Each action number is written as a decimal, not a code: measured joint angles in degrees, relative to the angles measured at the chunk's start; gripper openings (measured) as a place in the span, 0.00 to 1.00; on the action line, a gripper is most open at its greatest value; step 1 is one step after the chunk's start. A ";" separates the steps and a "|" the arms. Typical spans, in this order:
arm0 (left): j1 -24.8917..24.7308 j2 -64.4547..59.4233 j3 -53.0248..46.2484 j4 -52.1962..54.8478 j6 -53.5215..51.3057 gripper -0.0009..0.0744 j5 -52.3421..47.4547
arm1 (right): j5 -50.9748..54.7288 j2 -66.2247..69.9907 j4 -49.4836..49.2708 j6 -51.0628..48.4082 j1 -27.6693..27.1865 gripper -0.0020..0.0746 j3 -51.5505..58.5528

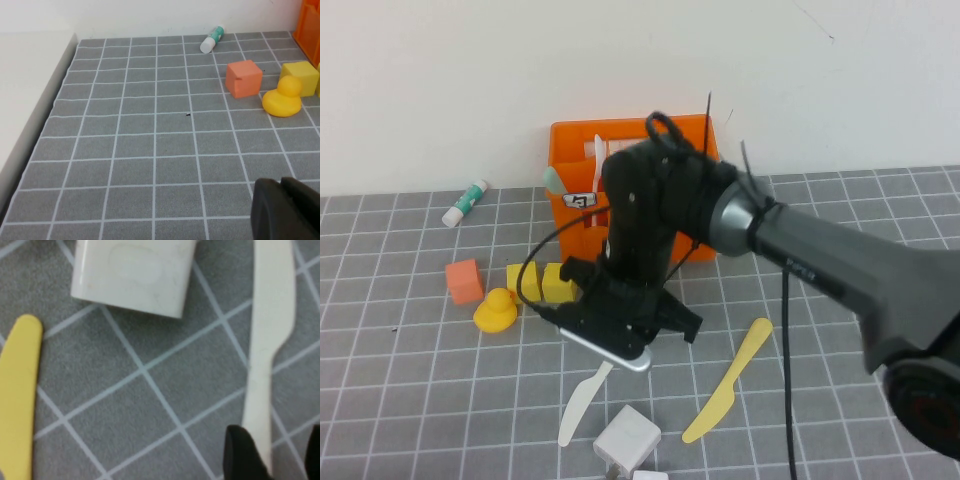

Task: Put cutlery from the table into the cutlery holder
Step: Pick up the knife

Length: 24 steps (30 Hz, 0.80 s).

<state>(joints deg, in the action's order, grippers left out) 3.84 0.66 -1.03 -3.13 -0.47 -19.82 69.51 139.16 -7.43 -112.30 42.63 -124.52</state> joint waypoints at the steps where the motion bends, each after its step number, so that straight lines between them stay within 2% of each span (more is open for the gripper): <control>1: 0.00 0.00 0.00 0.00 0.00 0.01 0.00 | 0.05 0.59 0.12 0.00 0.04 0.38 -0.08; 14: 0.00 0.00 0.00 0.00 0.00 0.01 0.00 | -7.01 4.09 0.22 1.27 0.36 0.38 -0.59; 24: 0.00 0.00 0.00 0.00 0.00 0.01 0.00 | -4.80 5.15 0.09 1.53 0.36 0.38 -0.88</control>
<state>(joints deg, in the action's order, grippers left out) 3.84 0.66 -1.03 -3.13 -0.47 -19.82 64.71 144.31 -7.34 -110.77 42.99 -125.40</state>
